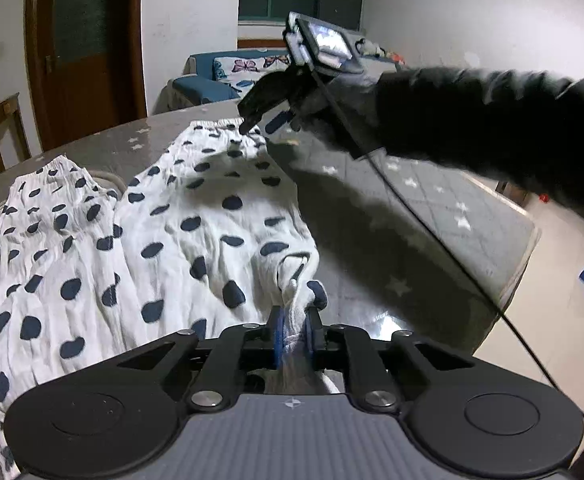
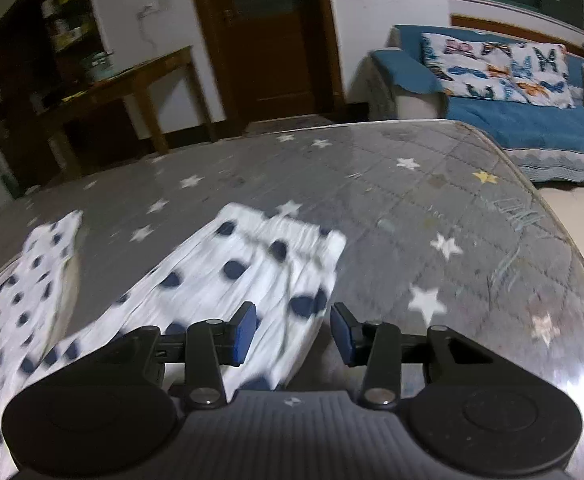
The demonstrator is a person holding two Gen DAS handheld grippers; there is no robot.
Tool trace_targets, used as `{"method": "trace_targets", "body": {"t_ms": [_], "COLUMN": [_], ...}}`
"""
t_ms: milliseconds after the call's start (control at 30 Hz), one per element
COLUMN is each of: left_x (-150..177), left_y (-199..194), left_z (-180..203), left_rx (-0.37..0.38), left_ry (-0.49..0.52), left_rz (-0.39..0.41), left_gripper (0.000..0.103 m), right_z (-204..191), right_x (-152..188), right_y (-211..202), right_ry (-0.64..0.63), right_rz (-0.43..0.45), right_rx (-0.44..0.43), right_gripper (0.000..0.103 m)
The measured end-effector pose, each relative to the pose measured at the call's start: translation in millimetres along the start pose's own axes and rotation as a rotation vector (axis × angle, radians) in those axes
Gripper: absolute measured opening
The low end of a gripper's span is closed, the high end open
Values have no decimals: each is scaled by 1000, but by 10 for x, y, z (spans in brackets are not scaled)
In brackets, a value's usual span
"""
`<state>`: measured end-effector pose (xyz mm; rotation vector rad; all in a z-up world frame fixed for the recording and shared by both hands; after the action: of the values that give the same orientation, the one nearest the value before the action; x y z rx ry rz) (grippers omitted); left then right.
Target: Fold clothes
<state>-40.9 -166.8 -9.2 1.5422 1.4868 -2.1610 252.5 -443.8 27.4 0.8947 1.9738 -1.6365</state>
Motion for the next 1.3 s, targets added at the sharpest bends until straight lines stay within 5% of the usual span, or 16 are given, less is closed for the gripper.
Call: {"method": "trace_targets", "body": {"t_ms": [133,267,333,667,1000,1300], "left_x": [-94,-164,-175,-96,282,626], "left_y": [-103,-162,-200,-667,-1178,-1306], "left_z": [-101,-214,-280,-811,-1412,-1830], "left_rx": [28,54,63,70,-10,-70], "left_ry": [-42,-87,-113,-304,-488,-631], "left_rz": [32,57,69,180,277,279], "left_gripper": [12,12,11,10,9,9], "right_z": [43,59,61,-385,-1866,-3219], "right_x": [-91,-159,-175,-678,-1000,-769], "right_y": [188,258,254,-138,-11,682], "right_ry": [7,10,4,1,-104,-222], "right_rz": [18,31,32,88,128,65], "right_rx": [31,64,80,78,-16,-112], "right_gripper": [39,10,6,3,2,2]}}
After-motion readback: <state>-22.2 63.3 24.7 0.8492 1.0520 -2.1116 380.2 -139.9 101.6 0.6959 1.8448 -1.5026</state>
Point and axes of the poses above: each gripper's, at about its wrist camera, not at the fingertips, and y roughly the way its jaws point, z to its right, x to its underside, the point moved 7 cm from there along y, roughly the way its jaws point, and after that the axes turned 4 degrees about y, right-handed, at the moved point
